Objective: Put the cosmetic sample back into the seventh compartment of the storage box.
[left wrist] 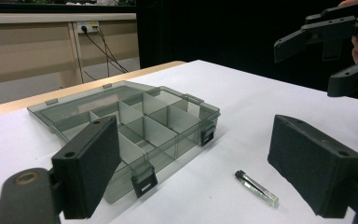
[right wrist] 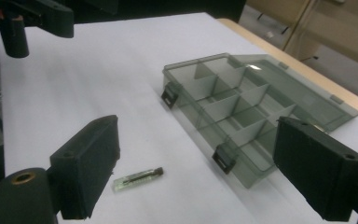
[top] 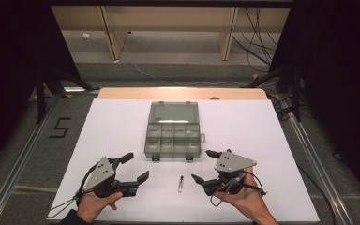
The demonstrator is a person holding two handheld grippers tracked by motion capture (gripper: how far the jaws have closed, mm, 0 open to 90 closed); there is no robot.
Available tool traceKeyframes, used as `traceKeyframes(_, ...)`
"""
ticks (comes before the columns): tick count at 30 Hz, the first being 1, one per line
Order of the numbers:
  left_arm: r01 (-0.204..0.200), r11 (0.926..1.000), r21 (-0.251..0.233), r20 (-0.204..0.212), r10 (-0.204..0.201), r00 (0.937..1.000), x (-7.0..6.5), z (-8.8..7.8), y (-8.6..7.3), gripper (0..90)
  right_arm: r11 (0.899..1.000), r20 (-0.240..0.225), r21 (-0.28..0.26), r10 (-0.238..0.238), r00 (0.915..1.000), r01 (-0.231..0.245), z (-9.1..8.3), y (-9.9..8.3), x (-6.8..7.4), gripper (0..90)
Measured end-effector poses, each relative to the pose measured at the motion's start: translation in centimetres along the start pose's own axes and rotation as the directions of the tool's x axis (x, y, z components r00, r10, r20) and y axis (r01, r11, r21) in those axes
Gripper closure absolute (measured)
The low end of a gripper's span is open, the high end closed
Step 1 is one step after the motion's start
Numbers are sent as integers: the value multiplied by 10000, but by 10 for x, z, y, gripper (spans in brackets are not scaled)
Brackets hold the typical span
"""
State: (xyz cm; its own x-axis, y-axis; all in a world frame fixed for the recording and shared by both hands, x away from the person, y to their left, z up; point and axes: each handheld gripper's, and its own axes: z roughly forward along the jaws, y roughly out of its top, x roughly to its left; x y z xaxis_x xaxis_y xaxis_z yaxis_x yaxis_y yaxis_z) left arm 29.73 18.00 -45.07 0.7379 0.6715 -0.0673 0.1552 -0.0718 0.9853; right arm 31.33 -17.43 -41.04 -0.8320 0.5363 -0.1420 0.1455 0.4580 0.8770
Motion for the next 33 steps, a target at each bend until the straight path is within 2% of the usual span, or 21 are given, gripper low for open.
traceKeyframes(3,-13,10000,1,5,13,10000,0,0,0,159,9987,-371,457,-193,9991,210,6,4,1,158)
traceKeyframes(9,-33,10000,0,11,33,10000,0,0,0,159,9945,-858,955,-359,9957,441,14,6,2,158)
traceKeyframes(16,-33,10000,-5,16,33,10000,0,0,0,159,9816,-1405,1618,-786,9870,1012,27,9,5,159)
traceKeyframes(24,-29,10000,-12,18,29,10000,0,0,0,159,9715,-1738,2059,-816,9814,1173,38,13,5,159)
traceKeyframes(33,-92,10000,-25,48,92,9999,0,0,1,158,9537,-2049,2660,-862,9750,1403,54,18,7,160)
